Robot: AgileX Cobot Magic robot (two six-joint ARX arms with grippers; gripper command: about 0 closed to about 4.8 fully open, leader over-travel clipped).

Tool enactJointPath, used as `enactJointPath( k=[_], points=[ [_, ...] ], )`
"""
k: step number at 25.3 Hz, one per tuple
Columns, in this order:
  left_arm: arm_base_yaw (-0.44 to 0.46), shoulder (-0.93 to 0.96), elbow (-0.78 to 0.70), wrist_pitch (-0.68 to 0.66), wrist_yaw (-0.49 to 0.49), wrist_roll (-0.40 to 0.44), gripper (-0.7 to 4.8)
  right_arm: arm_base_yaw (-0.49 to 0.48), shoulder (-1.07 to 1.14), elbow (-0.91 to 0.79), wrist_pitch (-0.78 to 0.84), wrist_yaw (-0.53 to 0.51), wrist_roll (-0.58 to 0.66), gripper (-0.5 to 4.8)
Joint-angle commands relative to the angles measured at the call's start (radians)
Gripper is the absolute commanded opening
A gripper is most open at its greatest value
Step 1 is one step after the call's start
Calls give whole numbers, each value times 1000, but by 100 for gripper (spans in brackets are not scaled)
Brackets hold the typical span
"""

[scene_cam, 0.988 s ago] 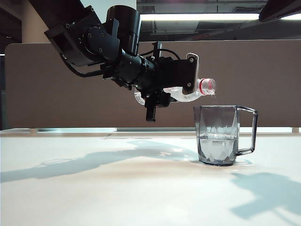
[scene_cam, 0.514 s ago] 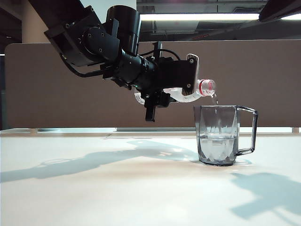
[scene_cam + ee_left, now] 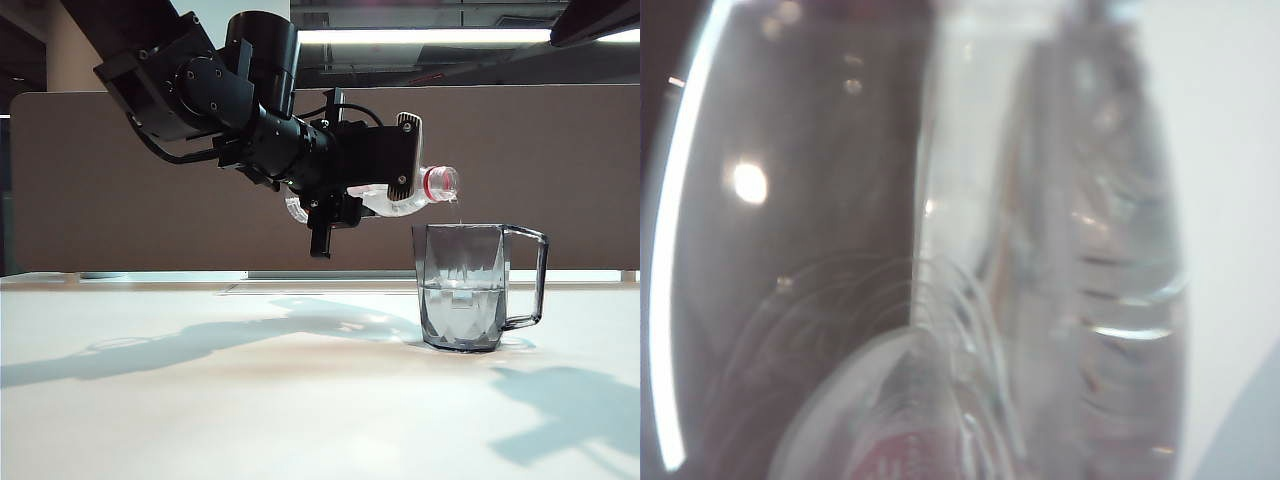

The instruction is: Pick up the mineral water bottle with the left hand on the table and pour water into the mug until it's half full.

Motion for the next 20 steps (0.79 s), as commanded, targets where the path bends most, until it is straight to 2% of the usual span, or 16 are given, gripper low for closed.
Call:
enactJointPath(
  k=[1,13,17,19,20],
  points=[
    [0,-16,6,42,4,-42,182,1,-4,4,14,1,-3,-8],
    [4,-16,6,42,4,-320,182,0,-3,4,14,1,-4,-8],
    [26,-16,6,46,4,-533,182,0,-3,4,14,1,-4,-8],
    [38,-16,6,50,4,-586,182,0,-3,4,14,1,-4,-8],
    [50,-16,6,50,4,-645,182,0,-3,4,14,1,-4,-8]
  ],
)
